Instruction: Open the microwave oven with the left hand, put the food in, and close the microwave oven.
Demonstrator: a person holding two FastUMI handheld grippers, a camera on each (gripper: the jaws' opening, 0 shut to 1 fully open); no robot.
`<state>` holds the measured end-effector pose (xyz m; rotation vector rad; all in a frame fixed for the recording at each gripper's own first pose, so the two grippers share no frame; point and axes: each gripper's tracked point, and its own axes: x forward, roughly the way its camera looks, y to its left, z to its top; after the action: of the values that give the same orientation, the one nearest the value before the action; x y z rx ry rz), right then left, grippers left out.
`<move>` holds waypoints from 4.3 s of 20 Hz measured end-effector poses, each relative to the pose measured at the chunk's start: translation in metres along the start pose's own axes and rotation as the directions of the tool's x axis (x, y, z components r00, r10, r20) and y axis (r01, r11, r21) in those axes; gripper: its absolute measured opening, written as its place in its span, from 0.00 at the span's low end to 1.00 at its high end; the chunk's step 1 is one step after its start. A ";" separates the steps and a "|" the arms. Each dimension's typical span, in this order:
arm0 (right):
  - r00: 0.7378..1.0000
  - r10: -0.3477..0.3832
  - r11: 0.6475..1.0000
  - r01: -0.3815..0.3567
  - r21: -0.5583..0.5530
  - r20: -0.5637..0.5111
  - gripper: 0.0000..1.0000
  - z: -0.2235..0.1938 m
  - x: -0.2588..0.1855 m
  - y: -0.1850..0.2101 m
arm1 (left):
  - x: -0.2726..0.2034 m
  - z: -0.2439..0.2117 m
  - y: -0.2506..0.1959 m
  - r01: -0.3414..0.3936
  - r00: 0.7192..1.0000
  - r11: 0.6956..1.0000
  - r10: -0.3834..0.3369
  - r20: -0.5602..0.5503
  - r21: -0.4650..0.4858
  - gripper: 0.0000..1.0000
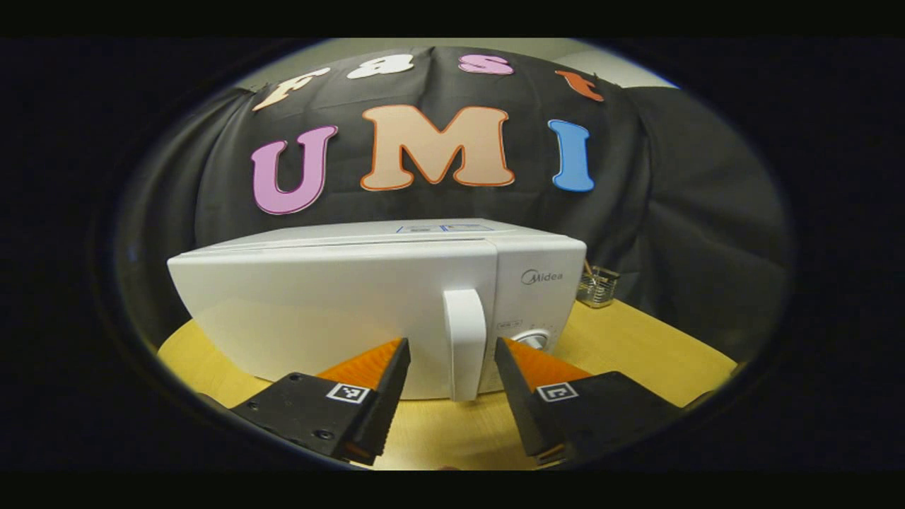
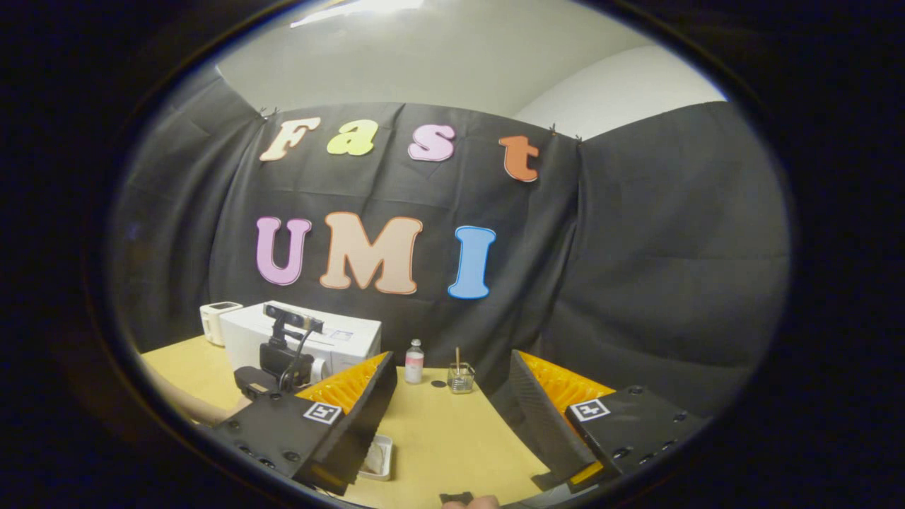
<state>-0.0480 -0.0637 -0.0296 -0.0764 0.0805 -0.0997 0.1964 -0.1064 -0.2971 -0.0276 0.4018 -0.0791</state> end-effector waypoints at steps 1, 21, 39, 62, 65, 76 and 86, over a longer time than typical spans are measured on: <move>1.000 0.003 1.000 -0.003 0.004 -0.004 1.00 0.000 0.000 0.000 | 0.002 -0.004 0.001 -0.001 1.000 1.000 0.001 -0.021 0.010 0.63; 0.998 0.058 0.998 -0.059 0.031 0.013 1.00 0.003 -0.003 0.020 | -0.003 -0.008 -0.006 0.104 0.991 0.994 -0.103 -0.082 0.014 0.01; 0.996 0.087 0.996 -0.088 0.035 0.015 1.00 -0.001 0.021 0.031 | -0.095 -0.033 0.003 0.186 0.980 0.982 -0.185 -0.078 0.008 0.00; 0.959 0.281 0.958 -0.282 -0.043 -0.023 1.00 -0.026 0.022 0.189 | -0.301 -0.095 0.247 -0.156 0.980 0.984 0.144 -0.135 -0.087 0.00; 0.966 0.253 0.965 -0.255 -0.061 -0.044 0.97 -0.038 0.019 0.197 | -0.302 -0.092 0.253 -0.143 0.984 0.987 0.133 -0.115 -0.078 0.01; 0.948 0.199 0.966 -0.232 -0.111 -0.250 0.98 -0.149 0.039 0.192 | -0.308 -0.103 0.263 -0.121 0.979 0.968 0.080 -0.189 -0.221 0.90; 0.853 0.203 0.973 -0.231 0.000 -0.480 0.99 -0.274 0.052 0.180 | -0.350 -0.055 0.261 -0.166 0.980 0.974 0.145 -0.138 -0.157 0.90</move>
<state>-0.0023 0.0898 -0.3206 -0.0989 0.5890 0.1142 -0.1277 0.1816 -0.2226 -0.1578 0.5347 0.1087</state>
